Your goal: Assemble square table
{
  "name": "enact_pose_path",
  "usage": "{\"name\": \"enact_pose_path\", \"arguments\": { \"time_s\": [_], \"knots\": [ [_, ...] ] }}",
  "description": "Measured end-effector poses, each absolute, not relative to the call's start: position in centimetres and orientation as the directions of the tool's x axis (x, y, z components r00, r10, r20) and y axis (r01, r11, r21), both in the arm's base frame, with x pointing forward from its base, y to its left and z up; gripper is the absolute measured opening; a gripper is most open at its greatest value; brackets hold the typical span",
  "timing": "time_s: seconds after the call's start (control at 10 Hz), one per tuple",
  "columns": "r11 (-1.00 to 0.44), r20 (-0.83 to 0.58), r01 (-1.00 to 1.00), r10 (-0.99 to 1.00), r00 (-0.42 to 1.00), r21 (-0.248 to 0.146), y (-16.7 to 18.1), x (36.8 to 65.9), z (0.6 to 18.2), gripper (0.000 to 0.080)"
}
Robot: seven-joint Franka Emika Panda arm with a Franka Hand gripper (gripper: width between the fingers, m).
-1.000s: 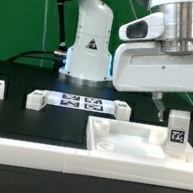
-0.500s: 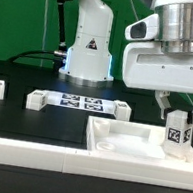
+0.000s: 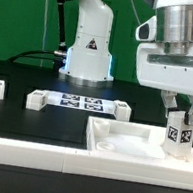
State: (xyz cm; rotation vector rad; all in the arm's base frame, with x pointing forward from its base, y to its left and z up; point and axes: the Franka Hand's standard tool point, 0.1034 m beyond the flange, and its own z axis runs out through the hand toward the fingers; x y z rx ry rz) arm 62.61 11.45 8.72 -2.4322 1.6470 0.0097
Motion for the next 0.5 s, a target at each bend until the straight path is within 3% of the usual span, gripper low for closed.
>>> {"name": "enact_pose_path", "arguments": {
  "time_s": [0.1, 0.2, 0.3, 0.4, 0.5],
  "knots": [
    [-0.349, -0.122, -0.923, -0.921, 0.370, -0.164, 11.44, 62.60, 8.71, 0.0294],
    [-0.347, -0.125, -0.924, -0.921, 0.368, -0.164, 11.55, 62.57, 8.66, 0.0403],
    [-0.395, -0.116, -0.903, -0.902, 0.417, -0.170, 11.56, 62.56, 8.65, 0.0403],
    [-0.476, -0.100, -0.861, -0.862, 0.497, -0.179, 11.52, 62.56, 8.64, 0.0539],
    [-0.539, -0.087, -0.821, -0.824, 0.560, -0.186, 11.51, 62.56, 8.63, 0.0627]
  ]
}}
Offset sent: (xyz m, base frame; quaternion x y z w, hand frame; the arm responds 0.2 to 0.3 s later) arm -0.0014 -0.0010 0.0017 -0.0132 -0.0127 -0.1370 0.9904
